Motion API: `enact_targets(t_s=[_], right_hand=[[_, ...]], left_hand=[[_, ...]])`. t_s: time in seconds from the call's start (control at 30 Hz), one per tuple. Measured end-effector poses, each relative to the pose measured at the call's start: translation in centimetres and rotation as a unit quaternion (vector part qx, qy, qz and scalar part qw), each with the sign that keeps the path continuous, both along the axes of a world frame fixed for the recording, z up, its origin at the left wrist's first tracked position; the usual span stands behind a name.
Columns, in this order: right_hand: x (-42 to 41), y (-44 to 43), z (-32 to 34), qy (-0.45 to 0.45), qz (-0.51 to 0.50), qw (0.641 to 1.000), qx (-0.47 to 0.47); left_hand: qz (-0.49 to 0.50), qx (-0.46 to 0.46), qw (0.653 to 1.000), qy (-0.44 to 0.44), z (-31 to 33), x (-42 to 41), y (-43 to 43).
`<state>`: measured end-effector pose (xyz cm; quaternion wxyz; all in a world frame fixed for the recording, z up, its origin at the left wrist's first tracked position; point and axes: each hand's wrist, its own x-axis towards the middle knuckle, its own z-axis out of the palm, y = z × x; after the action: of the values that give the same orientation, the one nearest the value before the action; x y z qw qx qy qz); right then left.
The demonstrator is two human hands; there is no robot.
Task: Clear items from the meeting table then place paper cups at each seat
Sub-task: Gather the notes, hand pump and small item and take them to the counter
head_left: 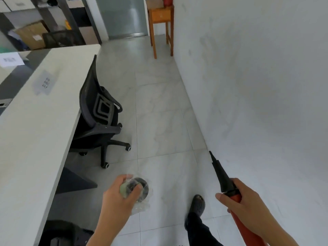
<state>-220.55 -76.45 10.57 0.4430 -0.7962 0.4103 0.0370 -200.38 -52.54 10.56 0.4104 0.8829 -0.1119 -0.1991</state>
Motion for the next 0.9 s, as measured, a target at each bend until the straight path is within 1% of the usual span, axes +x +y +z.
enact_targets(t_s=[0.13, 0.27, 0.4, 0.57, 0.67, 0.73, 0.9], right_hand=[[6.4, -9.1, -1.3, 0.012, 0.017, 1.0, -0.007], [14.4, -17.4, 0.1, 0.0, 0.054, 0.998, -0.033], [22.8, -23.6, 1.7, -0.021, 0.102, 0.993, -0.048], [32.6, -29.2, 0.7, -0.005, 0.146, 0.988, -0.055], [38.7, -32.4, -0.3, 0.017, 0.166, 0.984, -0.058], [42.9, -34.9, -0.6, 0.027, 0.163, 0.984, -0.063], [53.1, -40.8, 1.5, 0.027, 0.123, 0.99, -0.07]], left_hand=[[0.007, 0.002, 1.0, -0.007, -0.5, 5.5, -8.3], [0.029, -0.022, 0.999, -0.022, 1.4, 11.2, -15.3], [0.072, -0.028, 0.997, -0.03, 1.8, 16.6, -19.6], [0.115, -0.021, 0.993, -0.015, -0.3, 24.1, -23.8], [0.138, -0.022, 0.99, -0.01, -1.8, 30.4, -26.9], [0.134, -0.027, 0.991, -0.011, -2.2, 35.5, -29.5], [0.1, -0.045, 0.994, -0.021, 0.2, 48.6, -36.6]])
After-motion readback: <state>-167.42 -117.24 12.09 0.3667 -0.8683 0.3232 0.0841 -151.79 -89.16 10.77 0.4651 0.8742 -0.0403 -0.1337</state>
